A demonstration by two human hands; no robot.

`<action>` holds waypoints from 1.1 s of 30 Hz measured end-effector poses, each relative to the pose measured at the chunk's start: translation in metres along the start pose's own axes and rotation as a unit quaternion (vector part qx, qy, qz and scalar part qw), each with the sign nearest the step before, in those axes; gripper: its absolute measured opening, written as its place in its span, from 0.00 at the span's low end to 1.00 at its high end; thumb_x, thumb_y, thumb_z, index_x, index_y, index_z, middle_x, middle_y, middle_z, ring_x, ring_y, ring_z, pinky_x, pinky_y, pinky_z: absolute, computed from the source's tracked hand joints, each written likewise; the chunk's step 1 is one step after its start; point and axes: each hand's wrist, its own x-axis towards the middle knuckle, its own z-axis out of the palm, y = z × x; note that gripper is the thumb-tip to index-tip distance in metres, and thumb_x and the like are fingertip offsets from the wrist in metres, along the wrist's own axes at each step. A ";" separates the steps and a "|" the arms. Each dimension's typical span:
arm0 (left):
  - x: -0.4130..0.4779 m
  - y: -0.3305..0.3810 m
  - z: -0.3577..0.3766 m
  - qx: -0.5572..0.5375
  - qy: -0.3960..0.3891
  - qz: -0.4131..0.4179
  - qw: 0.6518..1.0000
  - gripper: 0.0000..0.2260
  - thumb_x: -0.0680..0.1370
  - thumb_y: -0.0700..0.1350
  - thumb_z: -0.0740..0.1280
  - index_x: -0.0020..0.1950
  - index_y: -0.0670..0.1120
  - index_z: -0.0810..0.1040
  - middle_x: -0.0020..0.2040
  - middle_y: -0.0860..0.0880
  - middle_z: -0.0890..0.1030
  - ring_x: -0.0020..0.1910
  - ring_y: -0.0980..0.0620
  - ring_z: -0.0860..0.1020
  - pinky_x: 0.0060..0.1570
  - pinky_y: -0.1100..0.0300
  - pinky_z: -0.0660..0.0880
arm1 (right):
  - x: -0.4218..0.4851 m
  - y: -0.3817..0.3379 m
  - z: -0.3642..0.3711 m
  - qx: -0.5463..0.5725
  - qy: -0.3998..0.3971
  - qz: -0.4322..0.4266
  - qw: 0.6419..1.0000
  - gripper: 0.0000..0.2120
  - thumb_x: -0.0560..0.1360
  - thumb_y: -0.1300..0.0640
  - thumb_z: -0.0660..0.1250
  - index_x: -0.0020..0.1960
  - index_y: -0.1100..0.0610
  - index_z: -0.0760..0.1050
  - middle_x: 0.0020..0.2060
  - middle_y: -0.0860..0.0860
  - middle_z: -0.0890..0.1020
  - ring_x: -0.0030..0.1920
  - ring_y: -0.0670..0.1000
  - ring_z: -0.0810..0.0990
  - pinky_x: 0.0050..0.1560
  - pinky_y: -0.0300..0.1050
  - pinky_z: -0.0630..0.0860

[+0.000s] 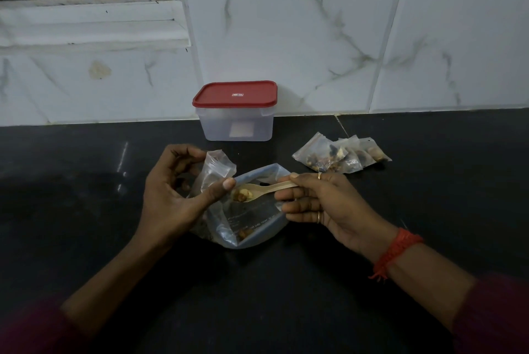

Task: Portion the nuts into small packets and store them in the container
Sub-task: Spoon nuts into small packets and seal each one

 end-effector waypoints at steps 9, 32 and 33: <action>0.003 -0.002 -0.003 -0.003 -0.056 0.007 0.998 0.26 0.62 0.59 0.77 0.55 0.49 0.75 0.53 0.56 0.82 0.53 0.55 0.82 0.48 0.65 0.80 | -0.009 -0.012 -0.006 0.048 0.050 -0.064 0.996 0.11 0.82 0.57 0.63 0.53 0.60 0.82 0.39 0.55 0.87 0.29 0.47 0.82 0.29 0.40 0.81; 0.006 -0.003 0.003 -0.062 -0.019 0.007 0.998 0.21 0.65 0.55 0.77 0.50 0.46 0.76 0.50 0.45 0.83 0.50 0.46 0.84 0.47 0.52 0.83 | -0.019 -0.003 0.011 -0.015 -0.077 -0.188 0.979 0.16 0.75 0.52 0.64 0.61 0.50 0.79 0.52 0.50 0.87 0.37 0.48 0.85 0.37 0.40 0.83; 0.006 -0.002 0.003 -0.059 -0.017 0.006 0.998 0.21 0.65 0.55 0.77 0.50 0.46 0.76 0.50 0.46 0.83 0.49 0.46 0.84 0.47 0.52 0.83 | -0.019 -0.005 0.010 -0.011 -0.068 -0.193 0.979 0.15 0.76 0.52 0.63 0.61 0.50 0.79 0.51 0.50 0.87 0.36 0.48 0.85 0.38 0.40 0.83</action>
